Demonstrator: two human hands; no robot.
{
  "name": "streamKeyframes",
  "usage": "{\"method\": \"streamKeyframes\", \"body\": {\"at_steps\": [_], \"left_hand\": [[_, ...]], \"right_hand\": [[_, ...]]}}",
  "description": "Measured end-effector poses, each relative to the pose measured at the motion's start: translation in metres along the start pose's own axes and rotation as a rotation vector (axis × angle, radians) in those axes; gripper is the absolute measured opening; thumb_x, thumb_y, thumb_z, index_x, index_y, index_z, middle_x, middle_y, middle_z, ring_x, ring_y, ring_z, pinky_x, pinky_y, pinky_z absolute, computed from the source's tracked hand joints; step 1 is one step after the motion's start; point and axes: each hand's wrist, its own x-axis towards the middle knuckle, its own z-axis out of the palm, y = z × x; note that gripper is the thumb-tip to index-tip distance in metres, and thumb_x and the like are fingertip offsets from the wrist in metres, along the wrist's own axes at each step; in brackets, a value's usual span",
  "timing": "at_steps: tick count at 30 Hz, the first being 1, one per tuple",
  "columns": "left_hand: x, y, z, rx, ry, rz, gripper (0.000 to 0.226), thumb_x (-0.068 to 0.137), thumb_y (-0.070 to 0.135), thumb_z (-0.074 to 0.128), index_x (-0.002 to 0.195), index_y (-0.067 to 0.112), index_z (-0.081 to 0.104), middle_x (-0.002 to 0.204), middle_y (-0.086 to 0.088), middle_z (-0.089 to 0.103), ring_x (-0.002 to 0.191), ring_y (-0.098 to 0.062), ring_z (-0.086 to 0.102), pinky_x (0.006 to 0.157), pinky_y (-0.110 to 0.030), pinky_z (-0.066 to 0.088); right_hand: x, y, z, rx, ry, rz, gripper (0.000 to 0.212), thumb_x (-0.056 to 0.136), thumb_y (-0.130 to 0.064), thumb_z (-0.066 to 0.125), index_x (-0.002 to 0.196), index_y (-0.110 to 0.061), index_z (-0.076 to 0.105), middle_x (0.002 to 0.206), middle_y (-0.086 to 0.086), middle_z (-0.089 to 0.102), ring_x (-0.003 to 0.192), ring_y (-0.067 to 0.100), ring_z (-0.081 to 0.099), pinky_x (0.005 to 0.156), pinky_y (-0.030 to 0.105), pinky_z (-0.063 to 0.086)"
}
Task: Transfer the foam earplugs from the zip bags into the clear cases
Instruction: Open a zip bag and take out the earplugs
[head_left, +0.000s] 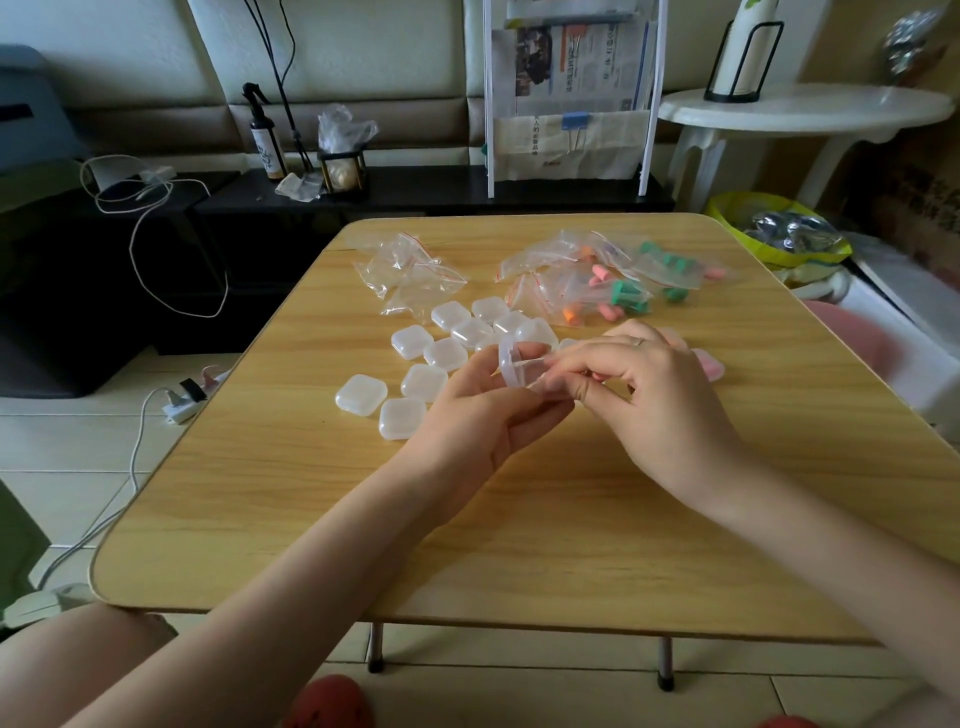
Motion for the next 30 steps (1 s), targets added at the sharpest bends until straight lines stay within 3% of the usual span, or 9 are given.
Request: {"method": "streamKeyframes", "body": {"at_steps": [3, 8, 12, 16, 18, 21, 23, 27, 30], "left_hand": [[0.0001, 0.0013, 0.0017, 0.005, 0.036, 0.004, 0.038, 0.087, -0.011, 0.054, 0.124, -0.005, 0.048, 0.102, -0.015, 0.064, 0.096, -0.021, 0.066, 0.088, -0.029, 0.054], [-0.0008, 0.002, 0.0031, 0.045, 0.077, -0.003, 0.035, 0.085, -0.011, 0.057, 0.118, -0.001, 0.051, 0.124, -0.02, 0.06, 0.102, -0.026, 0.068, 0.087, -0.029, 0.055], [-0.0018, 0.0011, 0.0035, 0.088, 0.081, -0.003, 0.031, 0.084, -0.009, 0.06, 0.112, 0.006, 0.054, 0.121, -0.017, 0.062, 0.1, -0.024, 0.068, 0.086, -0.029, 0.055], [-0.0004, 0.0016, 0.0008, 0.139, 0.111, 0.009, 0.032, 0.083, -0.008, 0.062, 0.111, 0.007, 0.055, 0.12, -0.018, 0.062, 0.105, -0.027, 0.066, 0.088, -0.03, 0.055], [0.0, 0.0017, -0.0002, 0.149, 0.114, 0.015, 0.032, 0.084, -0.009, 0.061, 0.11, 0.007, 0.055, 0.119, -0.019, 0.063, 0.104, -0.027, 0.067, 0.087, -0.03, 0.055], [-0.0003, 0.001, -0.0009, 0.16, 0.088, 0.022, 0.032, 0.084, -0.009, 0.061, 0.111, 0.006, 0.053, 0.115, -0.019, 0.066, 0.103, -0.025, 0.067, 0.086, -0.028, 0.055], [-0.0006, 0.0002, -0.0007, 0.174, 0.068, 0.025, 0.031, 0.084, -0.008, 0.061, 0.111, 0.006, 0.053, 0.112, -0.018, 0.067, 0.102, -0.025, 0.068, 0.086, -0.029, 0.055], [-0.0007, -0.0014, -0.0005, 0.197, 0.033, 0.027, 0.038, 0.085, -0.007, 0.062, 0.12, 0.004, 0.051, 0.111, -0.019, 0.066, 0.103, -0.024, 0.067, 0.088, -0.031, 0.054], [-0.0016, -0.0019, -0.0006, 0.196, 0.003, 0.035, 0.039, 0.086, -0.008, 0.06, 0.122, 0.003, 0.051, 0.116, -0.022, 0.064, 0.106, -0.026, 0.065, 0.093, -0.034, 0.052]], "right_hand": [[0.0017, -0.0022, -0.0015, 0.107, 0.008, 0.081, 0.013, 0.089, -0.03, 0.062, 0.089, -0.025, 0.074, 0.08, -0.001, 0.07, 0.078, 0.009, 0.057, 0.074, 0.008, 0.037], [0.0061, -0.0073, -0.0082, 0.308, 0.052, 0.213, 0.027, 0.098, -0.027, 0.046, 0.091, -0.016, 0.07, 0.062, -0.014, 0.055, 0.063, 0.006, 0.054, 0.063, 0.023, 0.043], [0.0074, -0.0018, -0.0043, 0.471, -0.13, 0.432, 0.033, 0.103, -0.016, 0.034, 0.109, -0.025, 0.065, 0.073, -0.014, 0.05, 0.064, -0.001, 0.044, 0.066, 0.015, 0.034], [0.0063, -0.0021, -0.0054, 0.432, -0.215, 0.391, 0.034, 0.098, -0.006, 0.044, 0.128, -0.022, 0.046, 0.082, -0.007, 0.058, 0.067, 0.0, 0.054, 0.063, 0.012, 0.041], [0.0054, -0.0011, -0.0059, 0.413, -0.161, 0.364, 0.028, 0.093, -0.011, 0.057, 0.117, -0.018, 0.042, 0.081, -0.003, 0.065, 0.073, 0.007, 0.061, 0.067, 0.02, 0.048], [0.0072, -0.0014, -0.0076, 0.408, -0.129, 0.328, 0.019, 0.084, -0.014, 0.07, 0.097, -0.015, 0.056, 0.081, 0.0, 0.07, 0.079, 0.013, 0.067, 0.078, 0.032, 0.055], [0.0067, -0.0027, -0.0081, 0.4, -0.121, 0.295, 0.012, 0.081, -0.015, 0.074, 0.092, -0.016, 0.067, 0.081, -0.004, 0.072, 0.078, 0.009, 0.067, 0.079, 0.025, 0.054], [0.0046, -0.0092, -0.0096, 0.189, -0.07, 0.243, 0.005, 0.079, -0.02, 0.076, 0.083, -0.022, 0.075, 0.084, -0.004, 0.07, 0.091, 0.013, 0.057, 0.072, -0.004, 0.033], [0.0041, -0.0074, -0.0071, 0.235, -0.071, 0.251, 0.009, 0.077, -0.019, 0.078, 0.085, -0.021, 0.075, 0.075, -0.002, 0.066, 0.068, 0.006, 0.053, 0.065, 0.004, 0.037]]}}
